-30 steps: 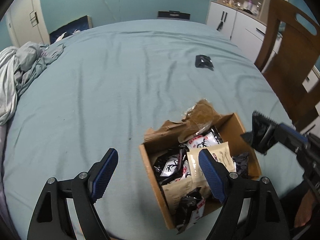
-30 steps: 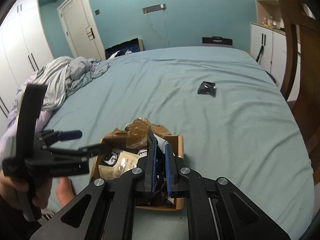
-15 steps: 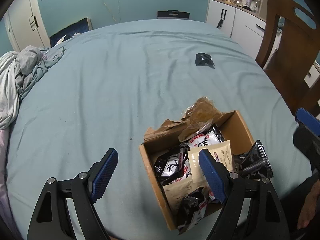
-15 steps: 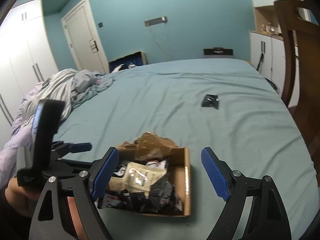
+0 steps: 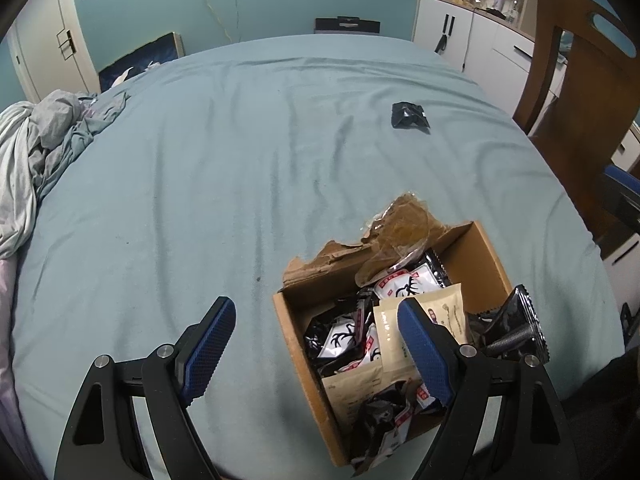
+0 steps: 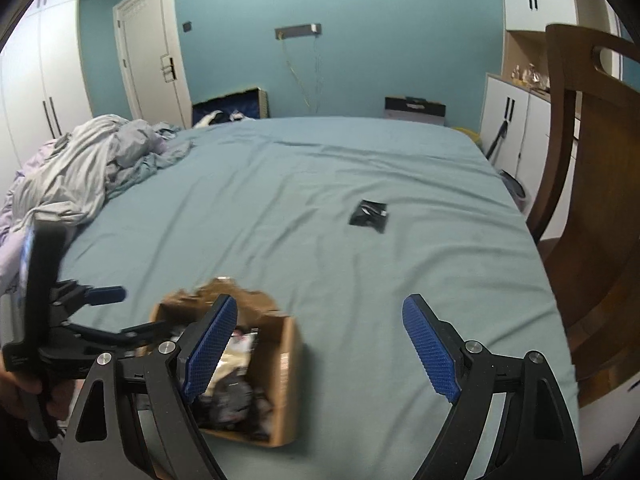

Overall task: Organize snacks
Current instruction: 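Grasp the last black packet on the bed with the right tool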

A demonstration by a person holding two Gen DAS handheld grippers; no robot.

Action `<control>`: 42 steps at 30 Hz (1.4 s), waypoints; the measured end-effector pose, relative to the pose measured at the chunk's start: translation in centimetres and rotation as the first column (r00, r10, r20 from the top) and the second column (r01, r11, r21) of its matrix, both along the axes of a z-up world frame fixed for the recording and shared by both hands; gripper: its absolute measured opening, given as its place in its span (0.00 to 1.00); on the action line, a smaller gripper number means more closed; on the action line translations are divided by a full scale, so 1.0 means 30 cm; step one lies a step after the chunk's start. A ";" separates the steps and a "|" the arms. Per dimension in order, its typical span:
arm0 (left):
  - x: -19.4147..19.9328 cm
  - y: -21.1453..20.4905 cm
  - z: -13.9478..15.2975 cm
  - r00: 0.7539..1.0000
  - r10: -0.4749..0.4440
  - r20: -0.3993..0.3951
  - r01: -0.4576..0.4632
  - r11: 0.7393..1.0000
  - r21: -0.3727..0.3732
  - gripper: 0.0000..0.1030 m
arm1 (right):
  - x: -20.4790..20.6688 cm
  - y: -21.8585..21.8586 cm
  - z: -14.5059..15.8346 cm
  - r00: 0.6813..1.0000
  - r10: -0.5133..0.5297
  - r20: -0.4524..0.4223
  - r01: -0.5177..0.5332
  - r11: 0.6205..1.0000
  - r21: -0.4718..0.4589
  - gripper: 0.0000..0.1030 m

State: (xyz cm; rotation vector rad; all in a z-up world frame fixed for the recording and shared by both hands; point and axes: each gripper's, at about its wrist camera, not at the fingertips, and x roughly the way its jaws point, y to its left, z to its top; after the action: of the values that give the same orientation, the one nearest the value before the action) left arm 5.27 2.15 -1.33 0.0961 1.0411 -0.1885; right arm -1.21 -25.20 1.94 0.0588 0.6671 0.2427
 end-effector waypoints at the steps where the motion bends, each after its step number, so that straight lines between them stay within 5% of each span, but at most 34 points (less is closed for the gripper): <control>1: 0.003 -0.001 -0.001 1.000 0.000 -0.001 0.000 1.000 0.000 0.82 | 0.024 -0.010 -0.007 1.000 -0.010 -0.018 0.010 1.000 -0.006 0.82; 9: 0.022 -0.009 0.008 1.000 0.003 0.005 -0.003 1.000 -0.011 0.82 | 0.222 -0.038 -0.072 0.983 -0.090 -0.162 0.104 0.991 0.081 0.82; 25: 0.082 -0.012 -0.011 1.000 0.004 -0.029 -0.005 0.999 -0.043 0.83 | 0.587 -0.029 -0.179 0.980 -0.123 -0.157 0.119 0.992 -0.037 0.82; 37: 0.167 0.039 -0.086 0.992 0.047 -0.121 -0.056 0.996 -0.074 0.83 | 0.856 -0.093 -0.350 0.976 -0.121 -0.181 0.148 0.978 0.146 0.82; 42: 0.188 0.070 -0.102 0.982 0.059 -0.178 -0.088 0.983 -0.160 0.83 | 0.954 -0.017 -0.372 0.985 -0.071 -0.155 0.097 0.982 0.163 0.82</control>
State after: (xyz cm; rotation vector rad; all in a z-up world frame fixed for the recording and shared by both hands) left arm 10.91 4.26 -4.39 -0.1133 1.1957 -0.2189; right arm 27.42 -25.72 -9.21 0.2709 0.7890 0.2148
